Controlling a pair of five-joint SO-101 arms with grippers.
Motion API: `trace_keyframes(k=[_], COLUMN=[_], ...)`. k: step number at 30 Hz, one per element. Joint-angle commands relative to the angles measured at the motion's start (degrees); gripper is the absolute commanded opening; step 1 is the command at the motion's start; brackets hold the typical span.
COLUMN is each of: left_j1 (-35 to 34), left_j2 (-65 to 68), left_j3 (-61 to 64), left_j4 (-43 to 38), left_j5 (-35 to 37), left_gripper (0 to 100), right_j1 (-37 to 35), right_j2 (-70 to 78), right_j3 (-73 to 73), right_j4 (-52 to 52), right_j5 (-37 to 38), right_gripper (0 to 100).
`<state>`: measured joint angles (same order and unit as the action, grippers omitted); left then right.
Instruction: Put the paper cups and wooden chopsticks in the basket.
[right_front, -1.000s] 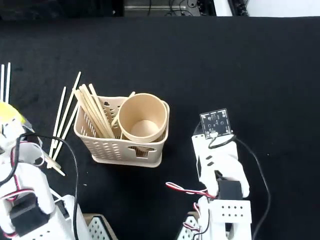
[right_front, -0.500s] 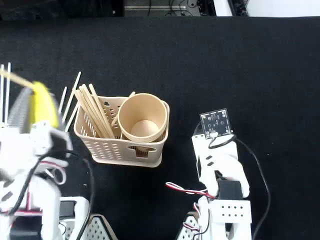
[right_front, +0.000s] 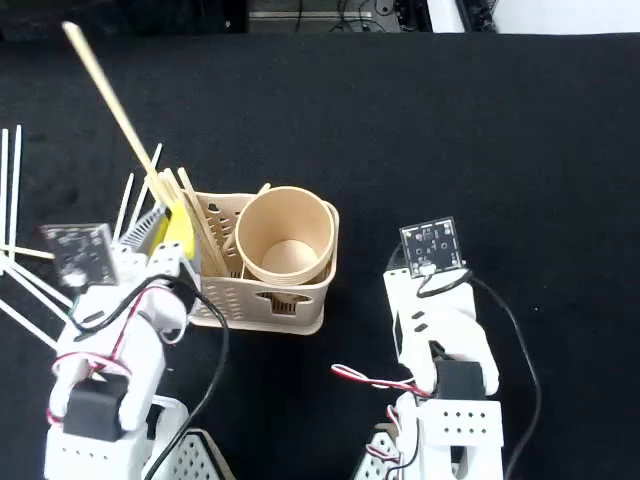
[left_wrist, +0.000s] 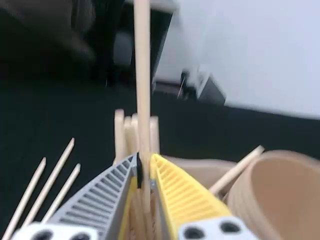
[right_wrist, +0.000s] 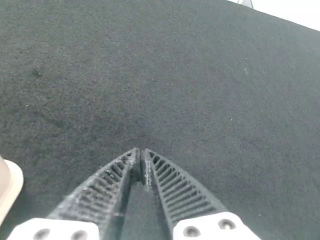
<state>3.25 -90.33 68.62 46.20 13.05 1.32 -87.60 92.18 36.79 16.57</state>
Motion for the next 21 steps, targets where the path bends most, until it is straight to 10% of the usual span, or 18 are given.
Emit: trace_keyframes(k=[1, 13, 21], left_j1=[2.15, 0.31, -23.08], left_j2=[-0.18, 0.18, 6.07], left_j3=[1.63, -19.12, -28.70], left_j4=[3.16, 23.74, 30.15], left_j5=[-6.24, -5.89, -6.24], left_gripper=[4, 26, 26], right_j1=[-0.18, -0.18, -0.18], right_j2=[-0.48, -0.48, -0.48], right_j3=[-1.01, -1.01, -1.01], right_j4=[-0.09, -0.09, -0.09], right_j5=[0.62, 0.62, 0.62], right_gripper=[1.3, 1.3, 1.3])
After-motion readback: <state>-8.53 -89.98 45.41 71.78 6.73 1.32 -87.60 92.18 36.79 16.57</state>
